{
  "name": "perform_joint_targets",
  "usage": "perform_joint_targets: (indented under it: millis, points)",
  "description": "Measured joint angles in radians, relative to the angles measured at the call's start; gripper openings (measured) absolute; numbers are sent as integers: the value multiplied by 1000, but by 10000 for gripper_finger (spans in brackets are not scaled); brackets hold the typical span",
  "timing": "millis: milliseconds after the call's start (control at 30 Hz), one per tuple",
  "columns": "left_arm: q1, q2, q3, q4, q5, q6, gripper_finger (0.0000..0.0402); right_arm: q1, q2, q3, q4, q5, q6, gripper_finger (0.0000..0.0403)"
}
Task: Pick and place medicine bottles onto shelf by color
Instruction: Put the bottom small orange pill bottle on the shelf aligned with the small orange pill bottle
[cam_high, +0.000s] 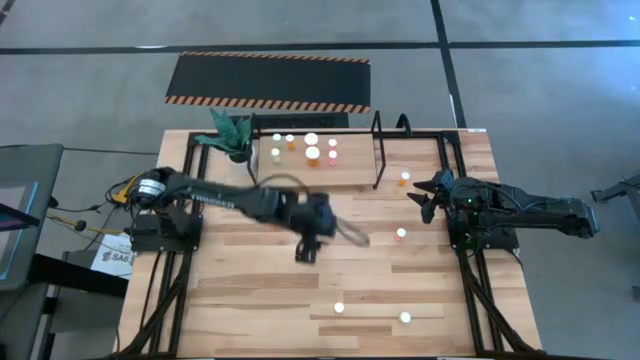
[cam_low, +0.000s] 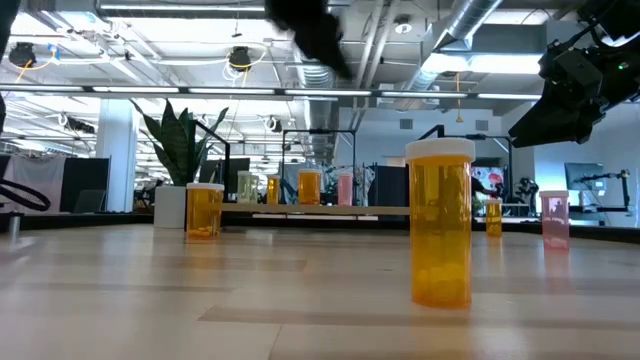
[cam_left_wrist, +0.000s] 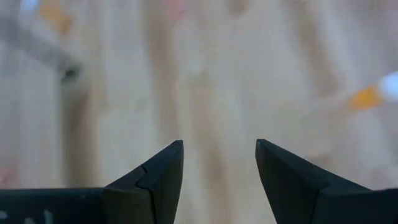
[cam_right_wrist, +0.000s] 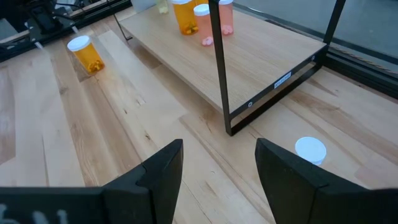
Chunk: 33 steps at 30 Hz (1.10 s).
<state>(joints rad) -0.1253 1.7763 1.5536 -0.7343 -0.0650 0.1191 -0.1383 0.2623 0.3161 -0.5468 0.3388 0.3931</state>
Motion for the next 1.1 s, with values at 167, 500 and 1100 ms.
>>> perform_joint_targets:
  millis: [167,500,1100]
  points:
    - [-161,49,0,209,-81,-28,188,0,0,0,-1,0,0,225]
    - [-341,178,-2,359,-284,-80,188,0,0,0,-7,0,0,225]
    - [-474,336,0,551,-323,-220,203,0,0,0,-25,0,0,225]
